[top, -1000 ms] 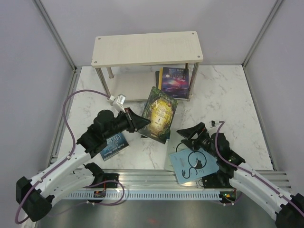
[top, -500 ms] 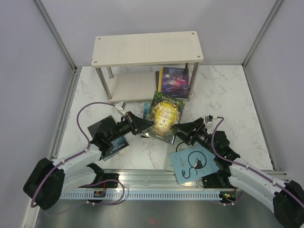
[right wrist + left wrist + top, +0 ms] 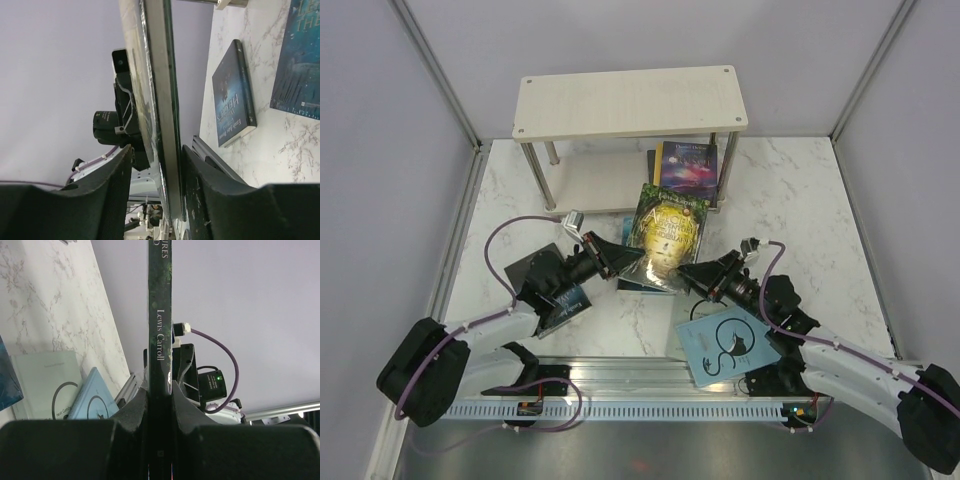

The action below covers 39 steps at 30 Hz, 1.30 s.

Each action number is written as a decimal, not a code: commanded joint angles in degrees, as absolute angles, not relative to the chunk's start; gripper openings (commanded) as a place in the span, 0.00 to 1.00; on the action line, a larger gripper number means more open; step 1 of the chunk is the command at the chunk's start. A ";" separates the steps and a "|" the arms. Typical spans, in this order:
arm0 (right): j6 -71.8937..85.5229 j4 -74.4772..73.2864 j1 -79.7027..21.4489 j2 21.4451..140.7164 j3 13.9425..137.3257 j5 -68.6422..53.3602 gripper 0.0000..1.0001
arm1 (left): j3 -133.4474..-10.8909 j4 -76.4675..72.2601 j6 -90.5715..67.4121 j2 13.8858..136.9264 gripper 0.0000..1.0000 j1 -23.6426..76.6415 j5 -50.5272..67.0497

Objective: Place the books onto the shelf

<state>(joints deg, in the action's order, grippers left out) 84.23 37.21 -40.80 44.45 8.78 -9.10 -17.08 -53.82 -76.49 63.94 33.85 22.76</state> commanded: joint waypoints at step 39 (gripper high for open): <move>73.65 32.16 -22.50 63.26 32.96 -15.47 0.00 | -32.96 -16.62 -52.74 49.31 1.00 33.31 6.07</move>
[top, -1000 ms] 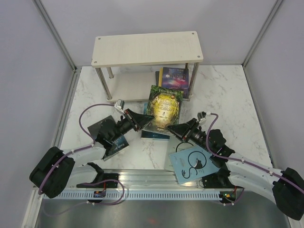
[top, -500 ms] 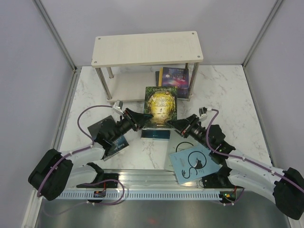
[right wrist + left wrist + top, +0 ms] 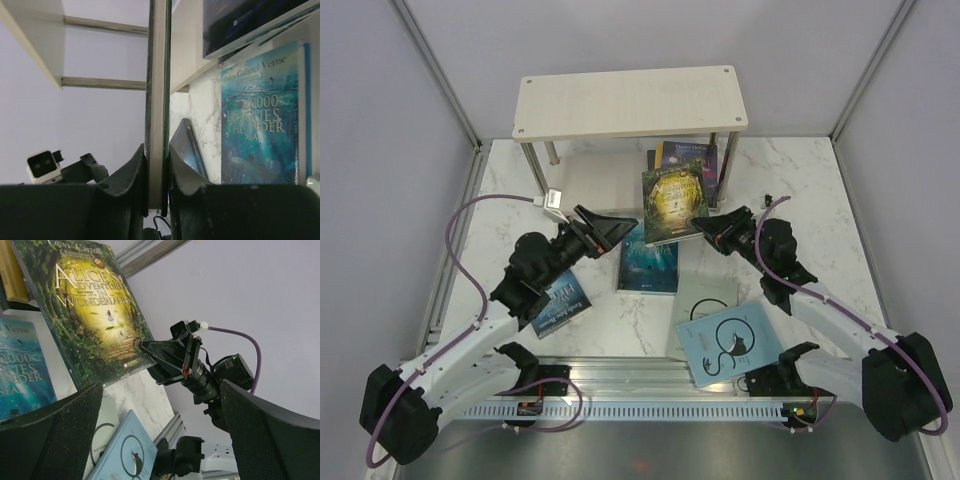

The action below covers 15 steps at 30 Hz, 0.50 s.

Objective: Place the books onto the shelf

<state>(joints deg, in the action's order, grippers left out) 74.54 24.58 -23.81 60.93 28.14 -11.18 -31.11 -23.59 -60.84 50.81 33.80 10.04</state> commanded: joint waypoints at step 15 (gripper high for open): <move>80.41 47.97 -13.72 80.23 41.74 -19.51 0.00 | -28.92 -16.61 -48.09 40.52 1.00 31.38 -3.86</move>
